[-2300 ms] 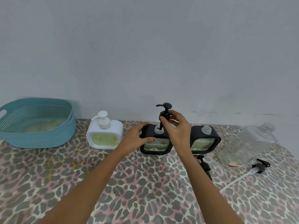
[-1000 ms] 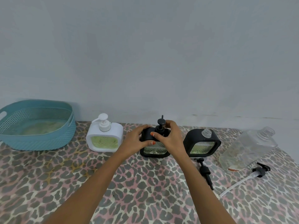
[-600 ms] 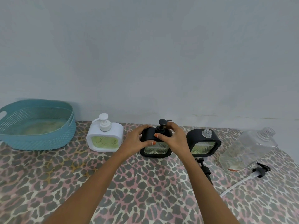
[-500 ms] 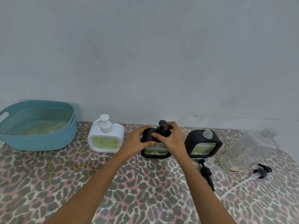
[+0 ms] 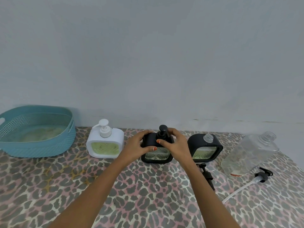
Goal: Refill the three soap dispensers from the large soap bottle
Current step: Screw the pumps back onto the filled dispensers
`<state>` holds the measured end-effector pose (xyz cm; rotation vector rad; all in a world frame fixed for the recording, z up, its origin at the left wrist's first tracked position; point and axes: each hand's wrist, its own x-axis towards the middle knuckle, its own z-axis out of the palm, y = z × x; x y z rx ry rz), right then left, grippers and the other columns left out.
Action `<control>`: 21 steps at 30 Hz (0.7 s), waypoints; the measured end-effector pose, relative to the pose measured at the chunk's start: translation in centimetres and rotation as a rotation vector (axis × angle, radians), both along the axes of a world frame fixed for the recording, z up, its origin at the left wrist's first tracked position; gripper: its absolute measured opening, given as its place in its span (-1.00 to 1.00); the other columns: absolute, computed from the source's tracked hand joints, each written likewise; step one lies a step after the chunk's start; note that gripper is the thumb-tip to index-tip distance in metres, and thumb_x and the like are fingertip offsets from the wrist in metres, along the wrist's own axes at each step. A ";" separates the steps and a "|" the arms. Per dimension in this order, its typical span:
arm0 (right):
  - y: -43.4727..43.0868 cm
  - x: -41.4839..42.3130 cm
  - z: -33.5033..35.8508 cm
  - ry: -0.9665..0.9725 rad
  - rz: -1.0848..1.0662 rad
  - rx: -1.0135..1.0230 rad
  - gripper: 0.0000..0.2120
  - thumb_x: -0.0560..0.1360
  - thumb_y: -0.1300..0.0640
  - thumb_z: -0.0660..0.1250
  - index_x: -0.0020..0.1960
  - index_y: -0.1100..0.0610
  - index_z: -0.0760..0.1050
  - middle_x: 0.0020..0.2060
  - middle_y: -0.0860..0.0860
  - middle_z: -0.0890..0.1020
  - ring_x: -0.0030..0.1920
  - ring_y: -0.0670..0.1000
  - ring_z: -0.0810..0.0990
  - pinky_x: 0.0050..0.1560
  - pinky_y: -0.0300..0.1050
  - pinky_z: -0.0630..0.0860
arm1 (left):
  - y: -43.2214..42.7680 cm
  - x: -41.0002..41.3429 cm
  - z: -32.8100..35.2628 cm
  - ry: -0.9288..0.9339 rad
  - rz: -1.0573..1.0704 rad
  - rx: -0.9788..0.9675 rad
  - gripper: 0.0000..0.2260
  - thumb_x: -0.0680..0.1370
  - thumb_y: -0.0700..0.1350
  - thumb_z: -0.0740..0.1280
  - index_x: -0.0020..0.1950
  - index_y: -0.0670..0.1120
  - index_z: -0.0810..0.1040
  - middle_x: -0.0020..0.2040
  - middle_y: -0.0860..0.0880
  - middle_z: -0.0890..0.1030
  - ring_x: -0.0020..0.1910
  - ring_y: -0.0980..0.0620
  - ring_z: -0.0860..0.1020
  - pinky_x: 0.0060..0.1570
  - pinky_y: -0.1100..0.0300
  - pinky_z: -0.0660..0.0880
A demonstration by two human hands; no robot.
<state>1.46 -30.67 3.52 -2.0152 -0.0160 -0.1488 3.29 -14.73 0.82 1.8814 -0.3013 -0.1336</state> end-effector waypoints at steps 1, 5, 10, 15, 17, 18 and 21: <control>0.4 0.2 -0.3 -0.016 -0.030 -0.017 -0.66 0.36 0.19 0.47 0.09 0.17 0.47 -0.07 0.00 0.55 -0.10 -0.14 0.51 -0.14 -0.49 0.40 | 0.0 0.0 -0.1 0.001 0.001 0.005 -0.56 0.38 -0.15 0.47 0.13 0.15 0.38 0.09 0.19 0.44 0.18 0.15 0.41 0.23 0.18 0.36; 1.2 0.7 -0.7 -0.052 -0.042 -0.090 -0.65 0.35 0.11 0.48 0.04 0.10 0.42 -0.03 0.06 0.52 -0.01 0.03 0.51 0.02 -0.13 0.48 | 0.1 0.1 -0.1 0.007 0.006 0.012 -0.53 0.38 -0.14 0.47 0.24 0.04 0.41 0.13 0.15 0.44 0.17 0.18 0.38 0.21 0.21 0.35; -0.2 0.2 0.3 0.056 0.167 -0.078 -0.76 0.47 0.16 0.36 0.13 0.13 0.50 -0.02 0.04 0.60 0.00 -0.03 0.56 0.04 -0.25 0.50 | 0.1 0.1 -0.1 -0.001 -0.002 0.003 -0.56 0.38 -0.15 0.47 0.11 0.19 0.37 0.07 0.22 0.45 0.15 0.18 0.40 0.18 0.23 0.35; -1.2 0.3 0.7 0.033 0.174 -0.080 -0.75 0.49 0.22 0.33 0.16 0.19 0.49 -0.03 -0.04 0.54 -0.08 -0.28 0.47 -0.14 -0.62 0.32 | 0.0 0.1 -0.1 -0.008 0.000 -0.005 -0.56 0.38 -0.16 0.47 0.03 0.27 0.36 0.02 0.31 0.44 0.14 0.18 0.42 0.14 0.26 0.35; -0.8 0.4 0.5 -0.014 0.130 -0.118 -0.78 0.46 0.19 0.36 0.10 0.18 0.52 -0.07 0.01 0.52 -0.08 -0.13 0.46 -0.14 -0.58 0.31 | 0.0 0.0 0.0 -0.010 0.003 -0.004 -0.56 0.38 -0.16 0.47 0.03 0.27 0.36 0.01 0.32 0.43 0.13 0.18 0.42 0.13 0.27 0.34; -0.5 0.4 0.3 -0.031 0.100 -0.127 -0.79 0.45 0.18 0.38 0.07 0.17 0.53 -0.09 0.02 0.50 -0.09 -0.09 0.45 -0.14 -0.57 0.30 | 0.0 0.0 0.0 -0.009 0.006 -0.005 -0.56 0.38 -0.16 0.47 0.04 0.25 0.37 0.02 0.31 0.43 0.13 0.18 0.42 0.12 0.27 0.34; 0.3 0.5 0.0 -0.057 -0.001 -0.108 -0.75 0.40 0.16 0.44 0.05 0.18 0.54 -0.11 0.03 0.46 -0.14 -0.12 0.44 -0.17 -0.54 0.33 | 0.0 0.0 0.0 0.009 0.014 0.001 -0.54 0.38 -0.16 0.47 0.21 0.08 0.39 0.08 0.20 0.43 0.14 0.18 0.39 0.13 0.26 0.33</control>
